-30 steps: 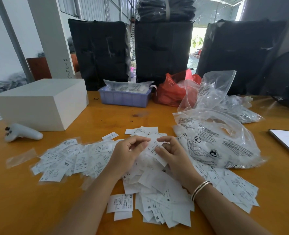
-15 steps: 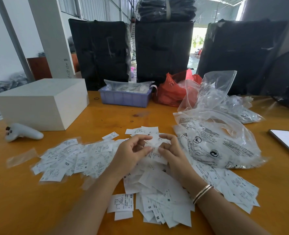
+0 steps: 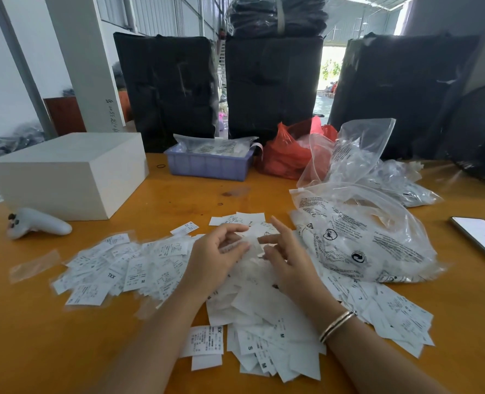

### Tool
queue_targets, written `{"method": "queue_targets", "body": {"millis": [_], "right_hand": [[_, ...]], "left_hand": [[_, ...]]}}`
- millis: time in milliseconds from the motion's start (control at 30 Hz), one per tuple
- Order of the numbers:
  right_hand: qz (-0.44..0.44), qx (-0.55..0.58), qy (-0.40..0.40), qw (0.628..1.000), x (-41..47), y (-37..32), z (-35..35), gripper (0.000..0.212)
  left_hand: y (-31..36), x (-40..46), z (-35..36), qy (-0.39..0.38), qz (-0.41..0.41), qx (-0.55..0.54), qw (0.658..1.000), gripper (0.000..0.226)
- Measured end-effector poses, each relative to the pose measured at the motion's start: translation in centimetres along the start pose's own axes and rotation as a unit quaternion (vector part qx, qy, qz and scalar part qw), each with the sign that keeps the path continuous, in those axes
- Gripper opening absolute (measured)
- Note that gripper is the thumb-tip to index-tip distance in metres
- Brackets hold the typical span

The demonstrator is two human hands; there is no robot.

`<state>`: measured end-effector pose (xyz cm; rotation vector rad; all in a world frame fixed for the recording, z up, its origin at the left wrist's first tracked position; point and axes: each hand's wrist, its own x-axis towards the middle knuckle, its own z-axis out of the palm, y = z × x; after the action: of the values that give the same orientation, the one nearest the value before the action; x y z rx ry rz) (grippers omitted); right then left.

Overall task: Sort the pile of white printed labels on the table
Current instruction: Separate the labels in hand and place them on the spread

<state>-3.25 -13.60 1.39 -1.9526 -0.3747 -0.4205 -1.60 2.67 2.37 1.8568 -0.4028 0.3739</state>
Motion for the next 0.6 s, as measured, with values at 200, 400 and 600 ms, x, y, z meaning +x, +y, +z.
{"method": "queue_targets", "body": {"millis": [200, 400, 600], "right_hand": [[-0.083, -0.192, -0.107, 0.972, -0.5, -0.2, 1.0, 0.059], [-0.006, -0.151, 0.093, 0.984, 1.4, -0.5, -1.6, 0.046], [0.07, -0.195, 0.253, 0.945, 5.8, 1.6, -8.6, 0.034]], "left_hand": [[0.1, -0.1, 0.0, 0.003, -0.009, -0.004, 1.0, 0.026], [-0.7, 0.7, -0.5, 0.107, -0.052, 0.082, 0.99, 0.015], [-1.8, 0.9, -1.8, 0.177, -0.119, 0.252, 0.944, 0.023]]}}
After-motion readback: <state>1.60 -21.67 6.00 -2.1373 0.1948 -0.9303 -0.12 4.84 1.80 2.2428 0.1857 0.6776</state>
